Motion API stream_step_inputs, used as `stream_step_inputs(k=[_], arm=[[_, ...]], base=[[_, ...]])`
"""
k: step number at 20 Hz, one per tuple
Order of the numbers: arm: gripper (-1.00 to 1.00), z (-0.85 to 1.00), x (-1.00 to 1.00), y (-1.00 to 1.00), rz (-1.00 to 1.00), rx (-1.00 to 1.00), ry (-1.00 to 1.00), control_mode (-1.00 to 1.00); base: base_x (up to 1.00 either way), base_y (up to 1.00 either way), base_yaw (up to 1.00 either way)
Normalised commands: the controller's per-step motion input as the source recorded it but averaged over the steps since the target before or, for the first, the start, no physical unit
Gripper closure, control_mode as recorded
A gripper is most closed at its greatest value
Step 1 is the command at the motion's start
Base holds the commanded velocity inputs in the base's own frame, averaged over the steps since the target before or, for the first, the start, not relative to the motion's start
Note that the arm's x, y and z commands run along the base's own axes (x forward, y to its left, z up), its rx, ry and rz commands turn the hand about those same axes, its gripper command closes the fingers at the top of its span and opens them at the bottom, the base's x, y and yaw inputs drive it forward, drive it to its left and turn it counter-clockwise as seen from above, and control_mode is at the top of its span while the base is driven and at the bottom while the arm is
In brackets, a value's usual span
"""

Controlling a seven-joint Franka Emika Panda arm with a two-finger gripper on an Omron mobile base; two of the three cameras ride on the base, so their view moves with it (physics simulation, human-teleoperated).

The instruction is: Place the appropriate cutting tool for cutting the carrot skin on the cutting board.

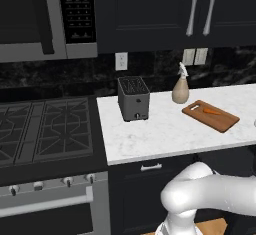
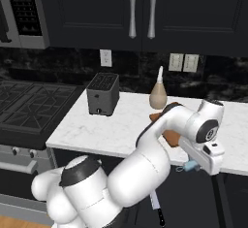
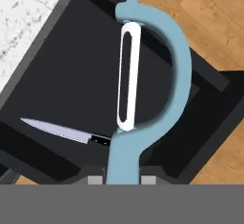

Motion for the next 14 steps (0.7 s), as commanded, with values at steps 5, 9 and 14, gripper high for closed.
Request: stream_step_inputs(k=[5, 9, 14], arm=[[1.00, 0.17, 0.65, 0.20, 0.00, 0.00, 0.00, -1.00], [1.00, 0.02, 0.72, 0.32, 0.02, 0.00, -0.02, -1.00], [1.00, 0.00, 0.77, 0.28, 0.03, 0.00, -0.07, -1.00]], base=[[0.00, 0.00, 0.00], [0.00, 0.00, 0.00], [0.00, 0.00, 0.00]])
